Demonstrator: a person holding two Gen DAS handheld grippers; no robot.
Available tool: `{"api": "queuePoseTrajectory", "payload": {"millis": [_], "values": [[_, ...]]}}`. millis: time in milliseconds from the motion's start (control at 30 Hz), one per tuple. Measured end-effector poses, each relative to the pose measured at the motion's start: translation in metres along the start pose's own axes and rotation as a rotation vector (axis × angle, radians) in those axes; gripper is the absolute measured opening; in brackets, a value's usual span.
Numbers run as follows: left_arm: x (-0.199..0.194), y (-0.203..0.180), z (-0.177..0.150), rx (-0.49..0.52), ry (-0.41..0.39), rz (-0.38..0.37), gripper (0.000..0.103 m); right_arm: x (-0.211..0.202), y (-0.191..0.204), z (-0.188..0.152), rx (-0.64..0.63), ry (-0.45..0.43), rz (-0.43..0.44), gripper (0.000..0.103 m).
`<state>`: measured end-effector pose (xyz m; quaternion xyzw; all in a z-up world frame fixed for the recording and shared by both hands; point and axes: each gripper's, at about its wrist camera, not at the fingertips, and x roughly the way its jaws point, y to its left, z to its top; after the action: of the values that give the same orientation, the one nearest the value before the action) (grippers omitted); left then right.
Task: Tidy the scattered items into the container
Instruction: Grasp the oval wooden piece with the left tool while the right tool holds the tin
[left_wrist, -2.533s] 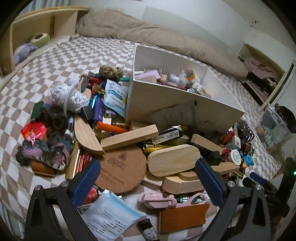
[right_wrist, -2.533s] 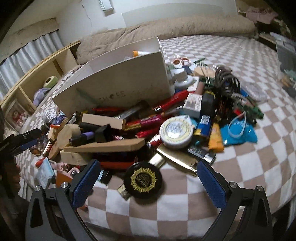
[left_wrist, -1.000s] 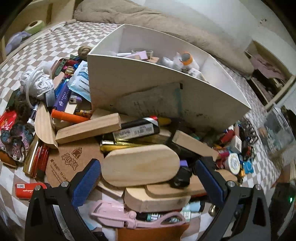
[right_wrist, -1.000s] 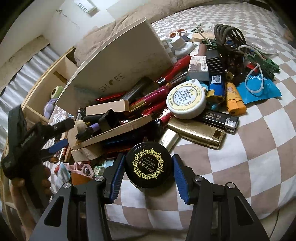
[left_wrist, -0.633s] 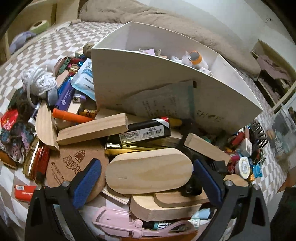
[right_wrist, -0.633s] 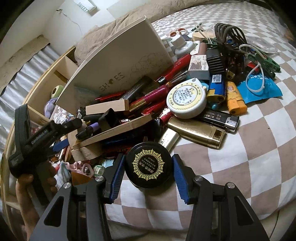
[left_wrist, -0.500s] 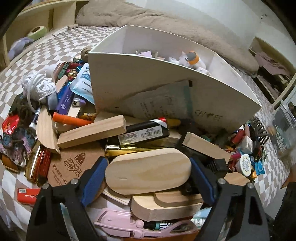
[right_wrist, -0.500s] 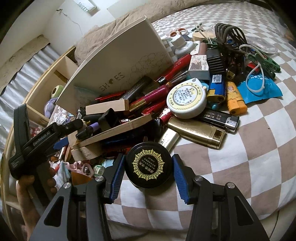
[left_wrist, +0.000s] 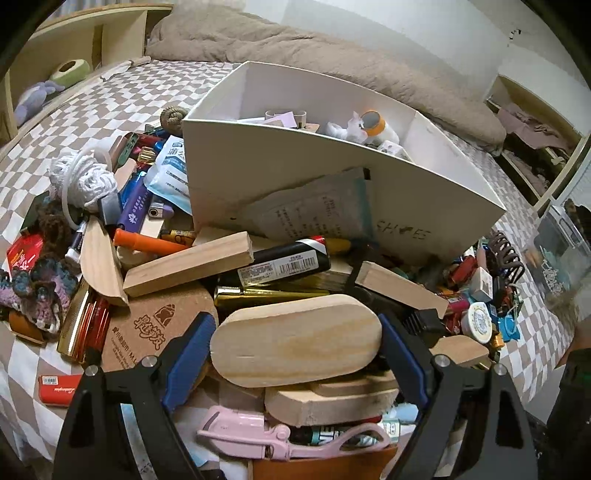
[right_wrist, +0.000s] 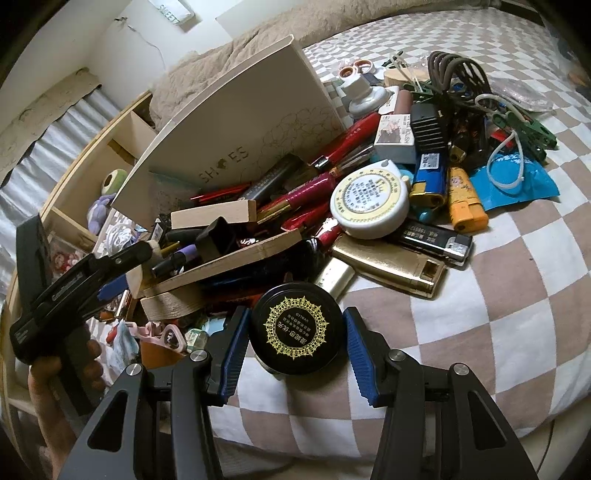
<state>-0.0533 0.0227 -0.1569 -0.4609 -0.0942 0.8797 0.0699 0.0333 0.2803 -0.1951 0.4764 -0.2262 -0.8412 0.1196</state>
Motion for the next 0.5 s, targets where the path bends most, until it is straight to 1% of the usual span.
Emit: {"api": "queuePoseTrajectory", "payload": {"millis": [200,333,500], "values": [[-0.015,0.001,-0.001,0.026,-0.039,0.011,0.089,-0.006,-0.004,0.004,0.007,-0.021,-0.009,0.052],[-0.022,0.005,0.0,0.014,-0.054,-0.003,0.089,-0.008,-0.003,0.005,-0.002,-0.025,-0.015,0.052],[-0.03,0.006,0.001,0.019,-0.081,-0.001,0.089,-0.01,-0.001,0.006,-0.007,-0.03,-0.015,0.052]]}}
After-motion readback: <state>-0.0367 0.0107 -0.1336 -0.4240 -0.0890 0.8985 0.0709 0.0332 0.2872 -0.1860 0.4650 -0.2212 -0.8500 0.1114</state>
